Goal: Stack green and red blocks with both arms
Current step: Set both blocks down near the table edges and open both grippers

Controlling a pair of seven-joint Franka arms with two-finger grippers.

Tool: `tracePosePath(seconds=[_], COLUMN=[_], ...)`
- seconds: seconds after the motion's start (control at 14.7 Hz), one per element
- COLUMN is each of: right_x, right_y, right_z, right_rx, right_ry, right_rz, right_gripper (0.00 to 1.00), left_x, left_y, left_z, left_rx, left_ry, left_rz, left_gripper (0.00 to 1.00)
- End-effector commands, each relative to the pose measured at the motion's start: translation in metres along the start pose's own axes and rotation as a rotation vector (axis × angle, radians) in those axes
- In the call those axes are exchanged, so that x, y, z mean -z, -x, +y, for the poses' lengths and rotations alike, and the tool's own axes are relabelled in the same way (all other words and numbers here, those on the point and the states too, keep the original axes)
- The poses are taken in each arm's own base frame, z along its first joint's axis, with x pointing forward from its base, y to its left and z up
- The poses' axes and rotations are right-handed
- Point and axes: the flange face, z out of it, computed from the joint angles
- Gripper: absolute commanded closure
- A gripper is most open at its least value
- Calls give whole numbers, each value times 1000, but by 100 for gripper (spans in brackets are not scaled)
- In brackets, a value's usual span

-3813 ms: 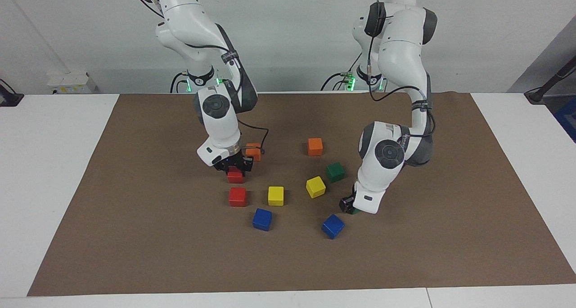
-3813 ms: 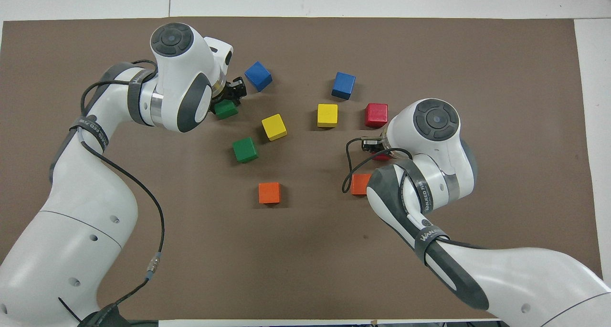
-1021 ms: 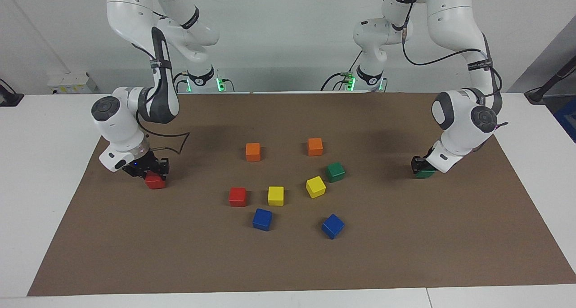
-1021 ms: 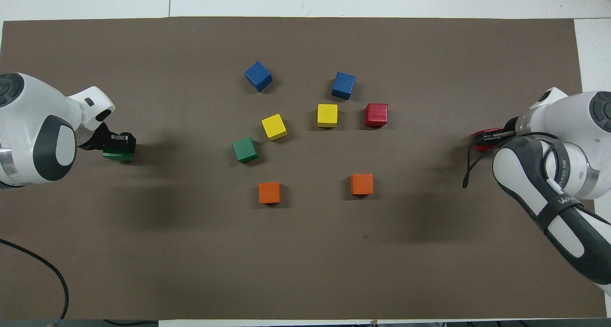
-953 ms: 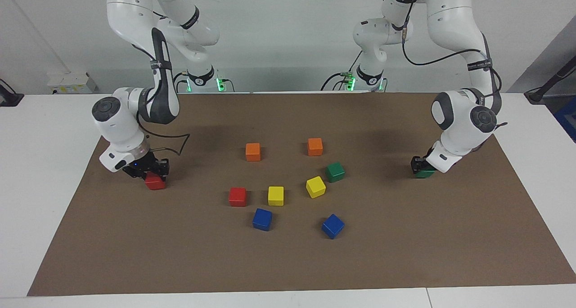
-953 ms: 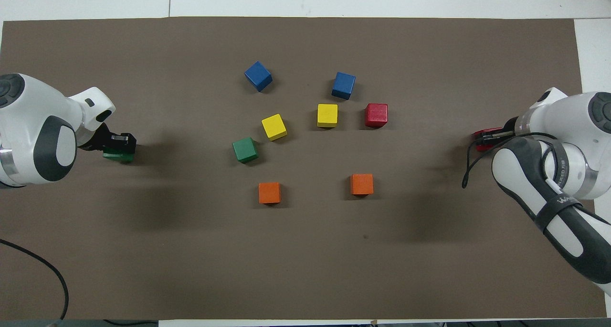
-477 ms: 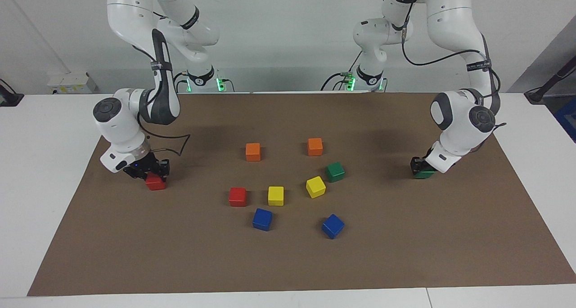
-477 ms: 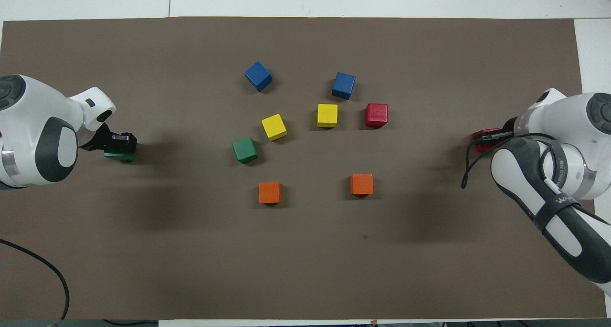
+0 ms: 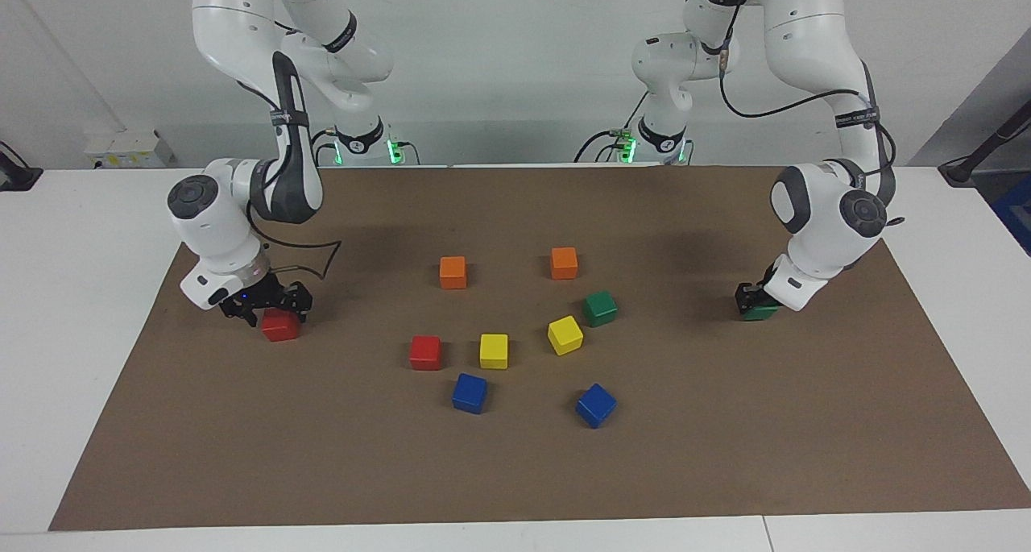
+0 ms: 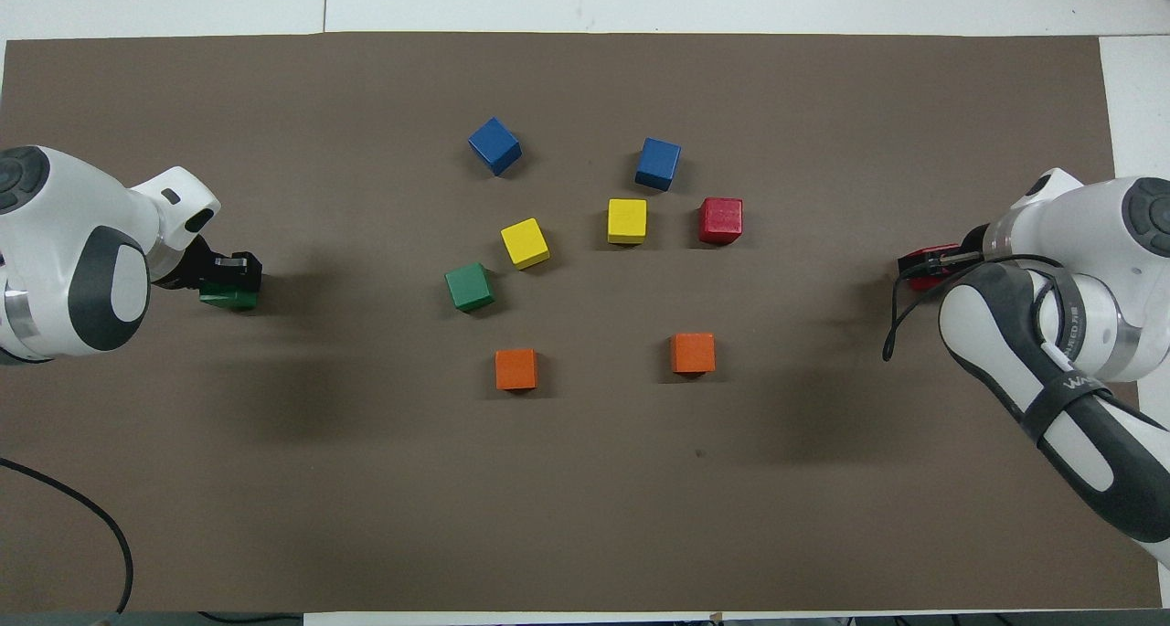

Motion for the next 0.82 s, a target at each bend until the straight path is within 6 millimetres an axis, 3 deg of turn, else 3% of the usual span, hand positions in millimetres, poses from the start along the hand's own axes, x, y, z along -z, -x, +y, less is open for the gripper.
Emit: tracePosePath(seconds=[0.0, 0.14, 0.2, 0.27, 0.34, 0.54, 0.75], right_x=[4, 10, 16, 22, 30, 74, 115], right_y=[-3, -6, -9, -12, -16, -34, -60], right_z=[3, 3, 4, 5, 3, -5, -35], right_rx=[-11, -14, -13, -15, -14, -50, -55], right_ry=[-4, -6, -5, -6, -6, -8, -6], right_rz=[15, 7, 8, 7, 10, -2, 34], right_gripper=[0, 0, 0, 0, 0, 0, 1], left_x=[-1, -1, -1, 0, 0, 4, 20], left_y=[12, 12, 11, 11, 10, 8, 2], left_z=[-1, -1, -1, 0, 1, 1, 2], left_rx=[16, 16, 17, 13, 13, 5, 6], left_ry=[-7, -7, -7, -7, -8, -8, -10], left_rz=[16, 18, 22, 24, 24, 28, 44], left_gripper=[100, 97, 71, 23, 0, 0, 0])
